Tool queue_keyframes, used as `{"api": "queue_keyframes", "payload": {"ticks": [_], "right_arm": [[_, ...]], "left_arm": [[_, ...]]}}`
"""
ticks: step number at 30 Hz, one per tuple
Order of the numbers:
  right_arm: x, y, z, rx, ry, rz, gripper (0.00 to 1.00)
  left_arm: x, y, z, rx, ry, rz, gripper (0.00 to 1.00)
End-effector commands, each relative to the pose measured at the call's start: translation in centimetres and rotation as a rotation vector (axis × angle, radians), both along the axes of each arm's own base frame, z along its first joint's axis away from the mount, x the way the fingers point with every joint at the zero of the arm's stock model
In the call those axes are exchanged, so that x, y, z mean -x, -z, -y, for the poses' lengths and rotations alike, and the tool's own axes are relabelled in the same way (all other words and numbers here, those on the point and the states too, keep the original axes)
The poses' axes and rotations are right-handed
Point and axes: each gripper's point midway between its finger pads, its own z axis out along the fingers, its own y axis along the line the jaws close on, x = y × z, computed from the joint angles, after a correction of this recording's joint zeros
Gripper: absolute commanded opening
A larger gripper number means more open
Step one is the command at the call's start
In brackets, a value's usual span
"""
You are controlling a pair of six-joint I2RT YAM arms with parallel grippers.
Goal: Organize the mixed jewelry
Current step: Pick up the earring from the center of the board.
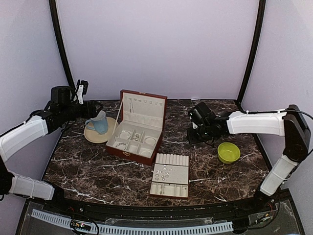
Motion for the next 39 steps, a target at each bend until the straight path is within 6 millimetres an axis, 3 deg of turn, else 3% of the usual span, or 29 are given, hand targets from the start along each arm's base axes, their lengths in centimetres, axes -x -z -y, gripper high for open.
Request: {"api": "queue_keyframes", "payload": {"ticks": [1,9,16,39], "right_arm": [[-2.7,1.3,1.4,0.035,0.05,0.025,0.41],[-6.2,3.4,2.6,0.104,0.083,0.022,0.36],[-7.9,4.2,2.4,0.124,0.079,0.025,0.3],[-8.5,7.3,3.1,0.168,0.085,-0.028,0.15]], "left_arm": [[-0.5,-0.3,-1.3,0.047,-0.033,0.007,0.68],[-0.7,-0.4,-1.6,0.046,-0.034,0.009,0.67],[-0.4,-0.8,-1.5,0.054,-0.027,0.018,0.66],[-0.2,-0.7,-1.2,0.067,-0.013,0.011,0.66]]}}
